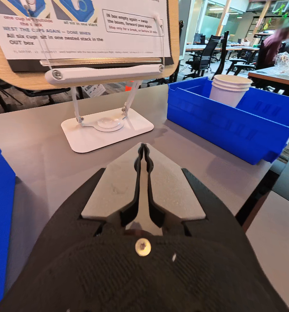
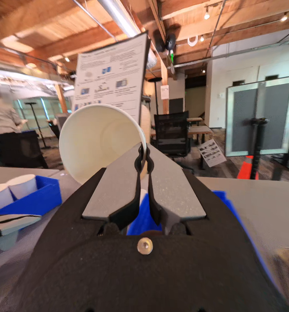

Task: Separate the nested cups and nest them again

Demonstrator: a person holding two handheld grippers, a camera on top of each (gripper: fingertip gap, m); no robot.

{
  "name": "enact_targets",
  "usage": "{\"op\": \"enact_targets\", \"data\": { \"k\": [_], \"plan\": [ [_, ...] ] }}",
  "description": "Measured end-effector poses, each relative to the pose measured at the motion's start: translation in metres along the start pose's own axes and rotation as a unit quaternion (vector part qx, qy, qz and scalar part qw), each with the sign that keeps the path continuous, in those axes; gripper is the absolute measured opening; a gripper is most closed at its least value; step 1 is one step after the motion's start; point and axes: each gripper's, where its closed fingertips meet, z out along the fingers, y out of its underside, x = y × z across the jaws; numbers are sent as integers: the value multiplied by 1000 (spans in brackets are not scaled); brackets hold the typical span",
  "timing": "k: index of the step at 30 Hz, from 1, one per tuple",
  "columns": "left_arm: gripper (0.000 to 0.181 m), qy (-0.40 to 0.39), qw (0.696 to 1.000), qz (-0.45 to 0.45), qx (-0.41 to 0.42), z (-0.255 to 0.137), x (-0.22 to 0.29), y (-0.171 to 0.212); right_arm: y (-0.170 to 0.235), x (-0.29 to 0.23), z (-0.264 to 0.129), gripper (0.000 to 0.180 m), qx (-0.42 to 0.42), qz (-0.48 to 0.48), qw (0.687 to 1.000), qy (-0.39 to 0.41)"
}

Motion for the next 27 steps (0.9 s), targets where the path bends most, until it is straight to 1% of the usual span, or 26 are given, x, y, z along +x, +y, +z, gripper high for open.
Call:
{"op": "enact_targets", "data": {
  "k": [1, 3, 6, 10, 12, 16, 18, 19, 20, 21, 24, 25, 27],
  "plan": [
    [0, 8, 1000, 3, -3, 0, 4, 0, -4, 16, 2, 0, -33, -8, 999, 7],
    [0, 11, 1000, 11, 1, 0, 8, -3, -8, 46, 7, 0, -96, -21, 995, 21],
    [0, 7, 1000, 30, 0, -1, 11, -4, 6, 79, 13, 0, -206, -22, 978, 32],
    [0, -2, 999, 48, -3, 0, 9, -1, 48, 105, 12, 0, -360, -29, 931, 47],
    [0, -8, 999, 51, -9, 1, 5, 2, 61, 114, 11, 0, -406, -34, 912, 54],
    [0, -7, 999, 39, -21, 4, 2, 9, 84, 116, 13, 0, -478, -1, 877, 40],
    [0, -1, 999, 36, -30, 6, 2, 13, 97, 119, 11, 0, -515, -1, 856, 43],
    [0, -2, 999, 38, -34, 7, 2, 15, 99, 122, 12, 12, -524, -7, 850, 50],
    [0, -4, 998, 43, -37, 7, 2, 16, 98, 126, 15, 30, -523, -15, 850, 63],
    [0, -6, 998, 48, -40, 7, 2, 17, 92, 127, 20, 31, -509, -21, 858, 66],
    [0, -7, 998, 57, -40, 8, 3, 17, 60, 109, 39, 32, -426, -29, 903, 45],
    [0, -6, 997, 58, -40, 8, 4, 17, 49, 100, 44, 32, -398, -37, 916, 34],
    [0, -4, 997, 60, -42, 9, 5, 17, 36, 73, 48, 32, -359, -55, 932, 7]
  ]
}}
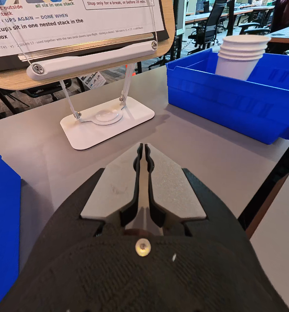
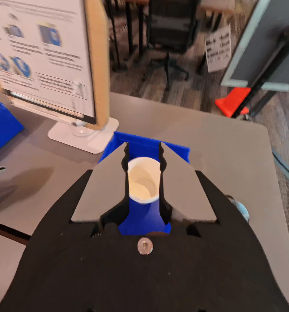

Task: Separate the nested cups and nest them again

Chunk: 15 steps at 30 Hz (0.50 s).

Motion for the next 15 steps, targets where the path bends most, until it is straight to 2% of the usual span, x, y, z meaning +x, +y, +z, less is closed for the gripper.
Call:
{"op": "enact_targets", "data": {
  "k": [4, 8, 11, 15],
  "plan": [
    [0, -2, 1000, 10, -7, 2, 1, 4, -9, -89, -8, 35, 60, -41, 993, -90],
    [0, -9, 1000, 22, -13, 4, 0, 6, 17, -197, 2, 38, 102, -49, 972, -205],
    [0, -11, 1000, 21, -13, 4, -2, 7, 53, -256, 33, 40, 103, -59, 966, -230],
    [0, -14, 1000, 21, -17, 4, -4, 9, 92, -299, 82, 43, 95, -58, 965, -236]
  ]
}}
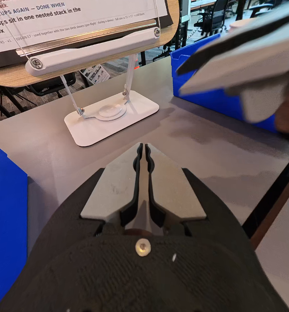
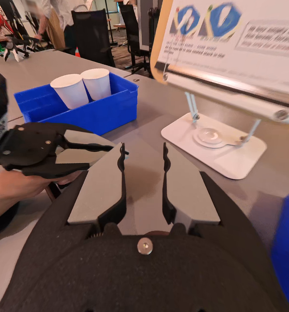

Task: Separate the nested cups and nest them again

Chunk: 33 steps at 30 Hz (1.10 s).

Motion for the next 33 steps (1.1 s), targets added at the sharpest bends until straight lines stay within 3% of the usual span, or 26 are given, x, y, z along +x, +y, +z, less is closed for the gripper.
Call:
{"op": "enact_targets", "data": {
  "k": [5, 11, 23, 33],
  "plan": [
    [0, 2, 1000, 4, -1, 0, 1, 0, 39, 9, 41, 44, -11, -7, 1000, 13],
    [2, 1, 1000, 18, -12, 3, 3, 5, 66, 21, 43, 46, -50, -57, 996, 37],
    [5, -6, 1000, 0, -14, 3, -5, 9, 71, 30, 43, 63, -62, -33, 997, 40],
    [12, -32, 999, -19, 32, -7, -17, -9, 69, 33, 44, 64, -55, -35, 997, 48]
  ]
}}
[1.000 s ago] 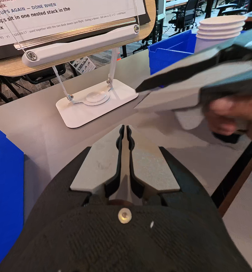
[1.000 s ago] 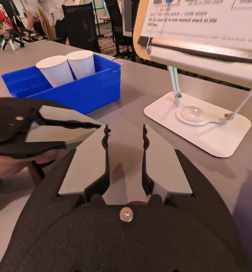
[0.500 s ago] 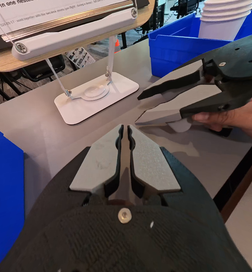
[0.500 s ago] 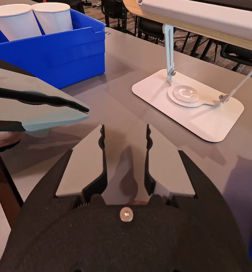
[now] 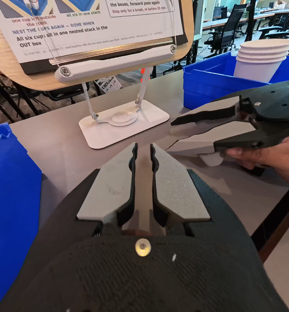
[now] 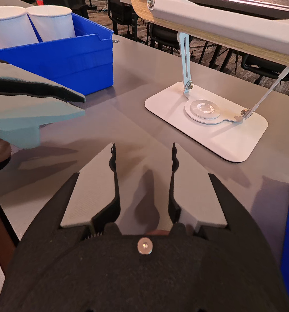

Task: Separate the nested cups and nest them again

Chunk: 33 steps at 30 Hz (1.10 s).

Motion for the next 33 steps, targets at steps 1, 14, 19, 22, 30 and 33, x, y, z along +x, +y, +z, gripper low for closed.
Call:
{"op": "enact_targets", "data": {
  "k": [1, 14, 19, 22, 30, 33],
  "plan": [
    [12, 0, 1000, -3, 0, 0, -1, 0, 0, 0, 0, 64, -1, 1, 1000, -1],
    [14, -5, 999, -24, 29, -6, -5, -10, 2, 1, 1, 64, -5, 9, 1000, -3],
    [25, -6, 998, -53, 34, -8, -11, -12, 3, 2, 2, 65, -7, 16, 1000, -4],
    [31, -4, 998, -49, 40, -10, -11, -15, 3, 3, 2, 65, -8, 21, 1000, -6],
    [31, -49, 990, -39, 126, -33, -21, -48, 4, 3, 2, 65, -10, 23, 1000, -7],
    [30, -75, 977, -32, 196, -55, -30, -72, 4, 3, 3, 65, -11, 23, 1000, -8]
  ]
}}
